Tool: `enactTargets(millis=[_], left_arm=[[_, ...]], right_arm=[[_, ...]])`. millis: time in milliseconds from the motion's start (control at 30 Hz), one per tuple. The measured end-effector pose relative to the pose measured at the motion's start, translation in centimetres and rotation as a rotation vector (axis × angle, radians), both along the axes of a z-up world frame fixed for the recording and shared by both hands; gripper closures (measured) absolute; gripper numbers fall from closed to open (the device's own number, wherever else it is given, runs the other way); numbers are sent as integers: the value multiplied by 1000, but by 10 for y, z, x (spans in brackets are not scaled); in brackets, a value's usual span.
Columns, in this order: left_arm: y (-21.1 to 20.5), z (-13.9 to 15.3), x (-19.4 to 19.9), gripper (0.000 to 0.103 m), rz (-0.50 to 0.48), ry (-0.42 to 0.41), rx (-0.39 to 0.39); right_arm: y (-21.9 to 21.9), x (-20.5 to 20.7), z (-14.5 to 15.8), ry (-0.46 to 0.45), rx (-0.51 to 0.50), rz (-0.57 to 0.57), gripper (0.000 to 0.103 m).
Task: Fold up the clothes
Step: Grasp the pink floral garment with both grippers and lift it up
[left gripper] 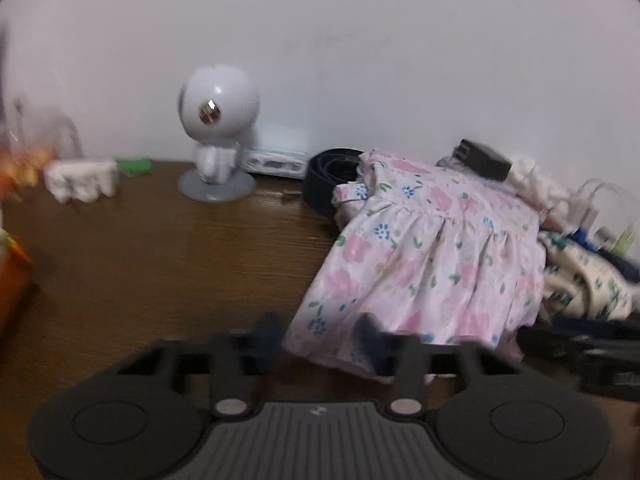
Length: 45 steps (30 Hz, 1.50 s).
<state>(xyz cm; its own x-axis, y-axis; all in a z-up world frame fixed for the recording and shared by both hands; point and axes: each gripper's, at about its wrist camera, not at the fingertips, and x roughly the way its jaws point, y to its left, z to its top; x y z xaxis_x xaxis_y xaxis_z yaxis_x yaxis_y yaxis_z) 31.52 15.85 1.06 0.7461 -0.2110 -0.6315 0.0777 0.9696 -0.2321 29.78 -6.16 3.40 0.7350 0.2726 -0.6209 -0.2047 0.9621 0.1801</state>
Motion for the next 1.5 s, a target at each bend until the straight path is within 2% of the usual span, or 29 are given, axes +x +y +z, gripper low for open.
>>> enactTargets(millis=[33, 67, 100, 233, 333, 400, 467, 567, 633, 767, 833, 900, 1000, 1100, 1200, 1267, 1367, 1400, 1433, 1467, 1500], left_arm=[[2, -1, 2, 103, -10, 5, -42], [2, -1, 1, 103, -16, -4, -63], [1, 1, -1, 103, -22, -21, -74], [1, 34, -29, 103, -28, -125, -132], [-7, 79, -67, 103, -33, -223, -149], [-9, 121, -101, 103, -49, -320, -177], [-15, 174, -149, 103, -74, -460, -181], [-25, 258, -230, 103, -119, -677, -172], [-34, 304, -283, 103, -143, -788, -149], [-52, 370, -375, 103, -144, -952, -108], [-54, 391, -404, 103, -142, -997, -121], [-55, 407, -424, 103, -140, -1017, -125], [-59, 415, -430, 103, -120, -1004, -97], [-61, 394, -389, 103, -77, -899, -58], [-63, 357, -325, 103, -32, -750, 18], [-63, 311, -259, 98, 0, -572, 104], [-52, 222, -180, 97, 132, -283, 201], [-46, 197, -174, 93, 155, -223, 216], [-41, 174, -174, 86, 157, -189, 218], [-36, 156, -178, 82, 145, -172, 216], [-35, 141, -185, 73, 119, -172, 207]], right_arm=[[1, 7, -5, 19, 12, 11, 74], [2, 13, -10, 38, 26, 23, 93], [2, 15, -10, 36, 46, 35, 100], [-6, -3, 12, -40, 106, 51, 102], [-23, -36, 54, -109, 176, 92, 103], [-33, -68, 99, -177, 211, 117, 103], [-47, -111, 151, -286, 249, 154, 103], [-68, -189, 229, -461, 253, 170, 103], [-83, -242, 270, -548, 271, 186, 103], [-109, -344, 335, -713, 316, 234, 103], [-118, -386, 359, -794, 331, 257, 103], [-122, -408, 373, -834, 330, 262, 103], [-123, -418, 384, -849, 318, 254, 103], [-116, -385, 370, -767, 303, 219, 103], [-108, -312, 330, -596, 293, 172, 103], [-96, -246, 288, -437, 246, 117, 100], [-76, -157, 203, -175, 71, -27, 65], [-75, -149, 178, -129, 51, -39, 65], [-74, -144, 154, -90, 37, -46, 63], [-77, -148, 139, -87, 51, -24, 52], [-81, -158, 123, -91, 60, -11, 37]])
